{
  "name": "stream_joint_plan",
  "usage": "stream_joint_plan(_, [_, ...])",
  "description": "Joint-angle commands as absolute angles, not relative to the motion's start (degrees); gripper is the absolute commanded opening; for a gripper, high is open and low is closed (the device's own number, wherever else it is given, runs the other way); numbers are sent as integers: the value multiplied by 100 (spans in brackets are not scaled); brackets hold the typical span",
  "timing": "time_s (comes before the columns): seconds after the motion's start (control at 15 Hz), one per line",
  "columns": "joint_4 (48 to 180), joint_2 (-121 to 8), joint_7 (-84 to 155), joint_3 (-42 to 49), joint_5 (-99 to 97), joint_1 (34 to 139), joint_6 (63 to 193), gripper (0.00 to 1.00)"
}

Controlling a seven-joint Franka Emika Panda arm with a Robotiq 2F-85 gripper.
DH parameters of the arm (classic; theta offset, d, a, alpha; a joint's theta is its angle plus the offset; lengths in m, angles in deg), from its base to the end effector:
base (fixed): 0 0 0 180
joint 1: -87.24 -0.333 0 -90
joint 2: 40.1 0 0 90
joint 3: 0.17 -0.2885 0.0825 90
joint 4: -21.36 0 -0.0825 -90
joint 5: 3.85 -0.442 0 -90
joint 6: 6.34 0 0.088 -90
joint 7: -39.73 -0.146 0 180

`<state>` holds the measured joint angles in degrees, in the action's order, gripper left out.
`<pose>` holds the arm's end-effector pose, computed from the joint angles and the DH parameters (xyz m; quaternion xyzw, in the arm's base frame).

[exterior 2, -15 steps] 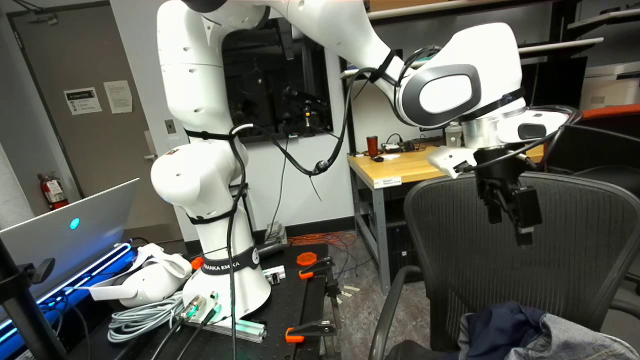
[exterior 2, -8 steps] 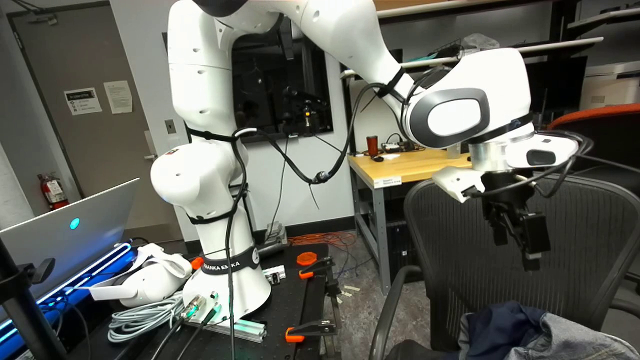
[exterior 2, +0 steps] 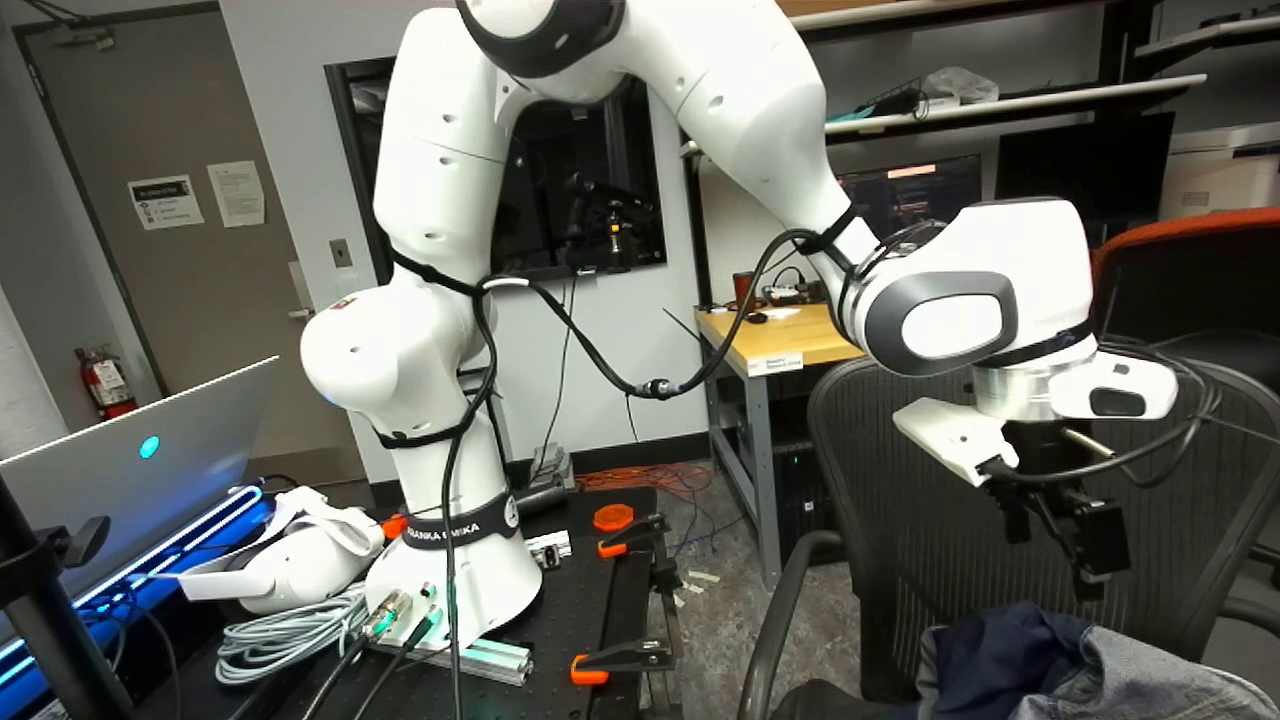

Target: Hang the jean jacket on the backrest of the black chair

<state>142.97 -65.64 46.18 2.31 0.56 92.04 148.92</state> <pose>0.6106 -0.0783 0.0993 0.9967 0.0293 0.0668 0.0359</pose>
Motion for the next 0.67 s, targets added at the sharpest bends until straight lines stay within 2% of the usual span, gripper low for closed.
stream_joint_plan(0.0, [13808,-6995,4997,-96,-214,9371,14962,100])
stream_joint_plan(0.6, [13839,-7015,4707,-6,-175,9237,14836,100])
